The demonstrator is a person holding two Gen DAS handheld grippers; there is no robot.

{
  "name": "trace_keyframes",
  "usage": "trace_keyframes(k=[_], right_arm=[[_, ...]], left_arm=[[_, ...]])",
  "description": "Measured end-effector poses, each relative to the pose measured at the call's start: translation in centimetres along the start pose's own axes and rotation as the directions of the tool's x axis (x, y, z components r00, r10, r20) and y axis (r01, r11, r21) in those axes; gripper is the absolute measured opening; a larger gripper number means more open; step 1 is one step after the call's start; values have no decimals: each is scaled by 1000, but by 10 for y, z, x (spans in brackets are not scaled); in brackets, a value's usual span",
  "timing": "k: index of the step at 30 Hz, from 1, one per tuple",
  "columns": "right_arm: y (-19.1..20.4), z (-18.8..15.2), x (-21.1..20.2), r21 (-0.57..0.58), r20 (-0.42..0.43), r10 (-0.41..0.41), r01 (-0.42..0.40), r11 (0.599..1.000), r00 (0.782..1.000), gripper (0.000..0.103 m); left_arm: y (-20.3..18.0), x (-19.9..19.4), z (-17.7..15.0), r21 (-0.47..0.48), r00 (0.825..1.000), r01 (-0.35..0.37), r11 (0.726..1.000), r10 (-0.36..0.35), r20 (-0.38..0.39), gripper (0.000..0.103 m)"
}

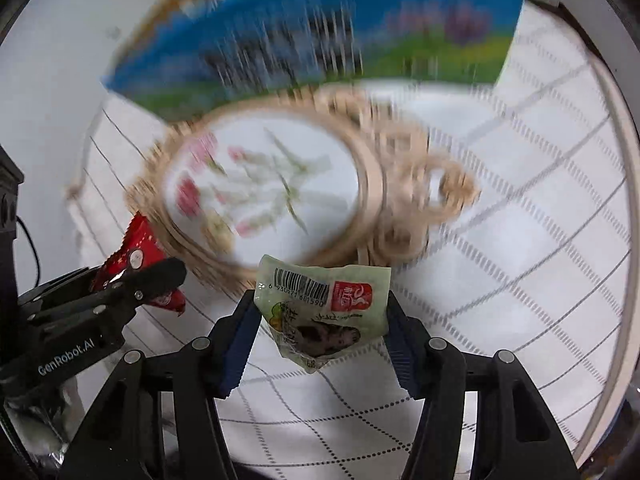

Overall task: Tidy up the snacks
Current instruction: 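Carry both packets into the box and open both tools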

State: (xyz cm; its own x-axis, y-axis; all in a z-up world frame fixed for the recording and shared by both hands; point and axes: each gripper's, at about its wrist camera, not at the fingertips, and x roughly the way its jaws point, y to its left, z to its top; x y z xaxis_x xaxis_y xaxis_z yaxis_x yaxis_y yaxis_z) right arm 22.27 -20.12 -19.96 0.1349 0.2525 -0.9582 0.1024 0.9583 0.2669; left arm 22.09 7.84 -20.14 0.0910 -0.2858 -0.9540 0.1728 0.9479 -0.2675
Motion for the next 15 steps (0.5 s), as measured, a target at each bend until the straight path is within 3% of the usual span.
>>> trace_keyframes(k=[4,7,10,15], right_arm=[[3,44,-54,-5,108,31,-31,1000,994,62],[4,86,-81,-23,177,-1,5,1000,984,62],[-2,126,-92,-22,202,-57,62,998,978,62],[-30,179,-81,-2,150,-149,151,989,977,62]], left_arm=[[-9,-40,48,46,997,6,999,-10,77,36],[-5,-55,87,65,994,-32,997,25,103,36],[1,-52,124,69,992,-83,994,76,101,36],[16,-21,176,48,992,-124,991,123,19,36]])
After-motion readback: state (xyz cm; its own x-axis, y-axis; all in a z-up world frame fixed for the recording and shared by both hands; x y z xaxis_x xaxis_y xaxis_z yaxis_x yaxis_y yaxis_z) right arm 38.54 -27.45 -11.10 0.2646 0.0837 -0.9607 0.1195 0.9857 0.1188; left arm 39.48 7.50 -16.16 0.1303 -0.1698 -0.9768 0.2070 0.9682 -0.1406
